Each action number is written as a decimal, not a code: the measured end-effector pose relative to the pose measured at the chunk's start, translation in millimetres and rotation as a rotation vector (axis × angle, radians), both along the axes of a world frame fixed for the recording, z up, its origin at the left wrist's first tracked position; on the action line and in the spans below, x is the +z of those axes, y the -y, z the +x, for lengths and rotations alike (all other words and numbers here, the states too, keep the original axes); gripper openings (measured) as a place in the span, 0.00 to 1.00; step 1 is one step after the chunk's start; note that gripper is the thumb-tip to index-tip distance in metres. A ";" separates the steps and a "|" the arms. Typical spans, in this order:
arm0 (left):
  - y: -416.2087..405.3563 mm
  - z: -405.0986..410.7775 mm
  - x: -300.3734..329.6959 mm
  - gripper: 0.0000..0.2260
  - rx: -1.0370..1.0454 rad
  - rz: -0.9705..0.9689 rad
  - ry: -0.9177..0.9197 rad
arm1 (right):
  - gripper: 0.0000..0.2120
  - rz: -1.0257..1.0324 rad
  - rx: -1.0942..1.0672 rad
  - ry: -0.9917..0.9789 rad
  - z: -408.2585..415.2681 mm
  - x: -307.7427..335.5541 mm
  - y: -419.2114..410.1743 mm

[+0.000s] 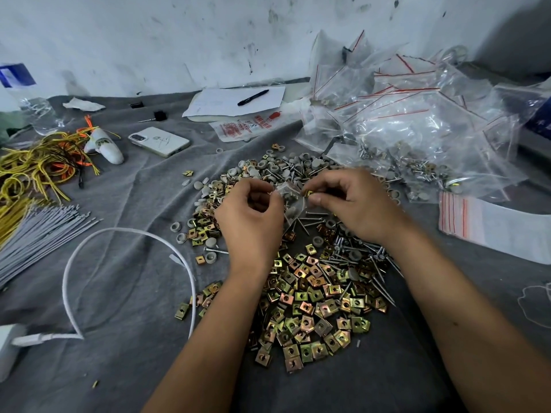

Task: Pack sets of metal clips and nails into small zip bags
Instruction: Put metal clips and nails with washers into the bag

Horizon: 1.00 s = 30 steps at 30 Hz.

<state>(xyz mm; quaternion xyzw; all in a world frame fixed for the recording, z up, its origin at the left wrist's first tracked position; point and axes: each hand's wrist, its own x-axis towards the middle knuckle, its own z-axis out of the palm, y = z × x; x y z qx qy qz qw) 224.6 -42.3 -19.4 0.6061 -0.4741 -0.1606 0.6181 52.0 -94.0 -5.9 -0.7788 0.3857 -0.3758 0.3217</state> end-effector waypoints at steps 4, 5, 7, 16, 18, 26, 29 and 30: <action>-1.0 0.7 -0.2 0.06 -0.011 -0.015 0.016 | 0.08 0.025 0.036 -0.006 -0.3 0.9 -1.3; -0.9 0.8 -0.4 0.06 -0.017 -0.014 0.024 | 0.08 0.013 0.039 -0.025 -0.1 1.0 -1.9; -0.7 0.8 -0.5 0.06 -0.037 -0.009 0.048 | 0.07 -0.021 0.029 -0.057 1.0 0.6 -2.8; -1.2 0.0 0.2 0.04 -0.023 -0.016 0.064 | 0.05 -0.135 -0.208 -0.084 -10.5 3.8 1.4; -1.4 -0.3 0.0 0.04 -0.027 -0.017 0.066 | 0.09 -0.218 -0.175 -0.071 -9.3 6.8 -1.2; -2.3 -0.7 0.3 0.05 -0.060 -0.017 0.071 | 0.06 -0.325 -0.120 -0.115 -2.1 5.8 -2.4; -1.8 0.1 -0.6 0.05 -0.059 -0.012 0.069 | 0.06 -0.204 -0.070 -0.101 -9.2 7.4 -1.5; -1.7 -0.1 -0.7 0.05 -0.056 -0.013 0.068 | 0.05 -0.132 -0.030 -0.143 -12.3 8.5 -1.5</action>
